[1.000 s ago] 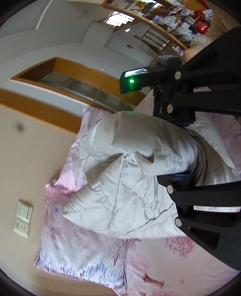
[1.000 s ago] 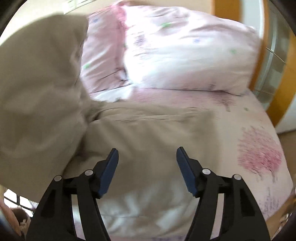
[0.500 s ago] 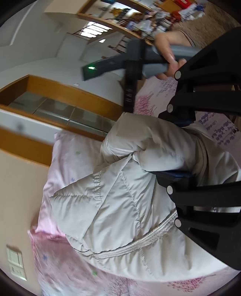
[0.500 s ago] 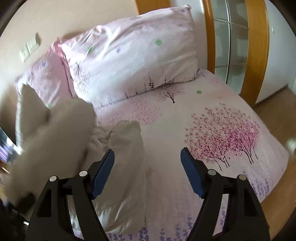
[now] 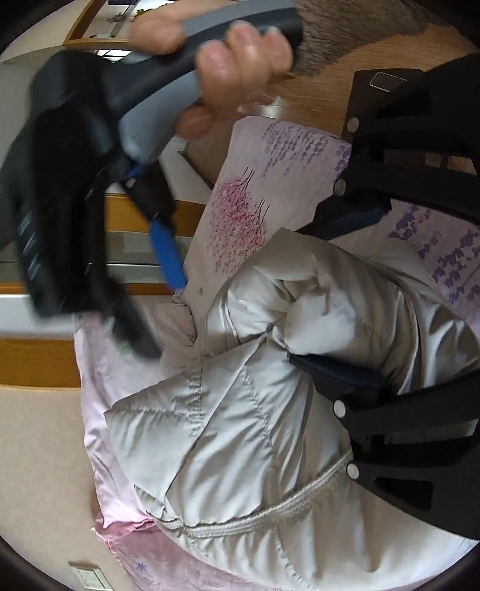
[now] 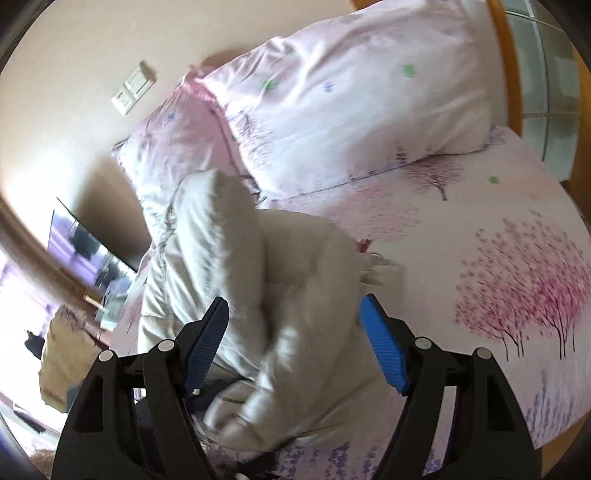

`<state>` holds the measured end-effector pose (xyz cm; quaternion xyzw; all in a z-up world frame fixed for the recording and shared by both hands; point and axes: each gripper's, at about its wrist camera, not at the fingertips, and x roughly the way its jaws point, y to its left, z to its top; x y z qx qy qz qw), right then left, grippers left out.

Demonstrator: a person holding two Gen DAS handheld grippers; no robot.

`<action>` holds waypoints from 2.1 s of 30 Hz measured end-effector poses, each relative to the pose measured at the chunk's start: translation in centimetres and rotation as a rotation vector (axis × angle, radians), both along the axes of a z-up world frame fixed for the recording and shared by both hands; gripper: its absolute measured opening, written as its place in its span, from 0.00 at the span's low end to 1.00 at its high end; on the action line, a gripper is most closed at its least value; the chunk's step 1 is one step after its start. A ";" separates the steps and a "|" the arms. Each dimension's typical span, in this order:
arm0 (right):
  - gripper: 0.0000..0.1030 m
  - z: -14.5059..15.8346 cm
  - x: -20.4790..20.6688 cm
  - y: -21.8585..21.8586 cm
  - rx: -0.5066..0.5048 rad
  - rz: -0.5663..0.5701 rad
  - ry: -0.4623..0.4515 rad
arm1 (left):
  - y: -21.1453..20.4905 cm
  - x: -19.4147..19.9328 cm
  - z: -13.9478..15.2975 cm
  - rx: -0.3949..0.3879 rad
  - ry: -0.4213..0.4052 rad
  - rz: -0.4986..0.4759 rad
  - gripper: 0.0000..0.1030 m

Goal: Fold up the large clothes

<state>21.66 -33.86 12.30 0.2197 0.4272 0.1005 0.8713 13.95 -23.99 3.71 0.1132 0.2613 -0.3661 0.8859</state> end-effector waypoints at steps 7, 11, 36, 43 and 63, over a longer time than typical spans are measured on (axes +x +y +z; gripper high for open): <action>0.73 -1.3 2.0 1.3 0.036 0.087 0.072 | -1.3 -0.8 -1.1 0.016 0.010 -0.027 0.66; 0.73 -2.2 2.9 1.8 0.054 0.115 0.105 | -1.5 -0.9 -1.4 0.021 0.017 -0.037 0.69; 0.11 -2.2 1.5 1.0 0.128 0.086 0.028 | 8.5 -0.9 6.6 -0.123 -0.038 0.078 0.96; 0.11 -1.8 0.8 -0.4 0.035 0.005 0.024 | 15.5 6.4 7.0 -0.114 0.035 0.323 0.97; 0.13 -10.1 0.3 -4.0 0.037 -0.070 0.215 | 11.1 8.7 4.7 0.052 0.046 0.301 0.98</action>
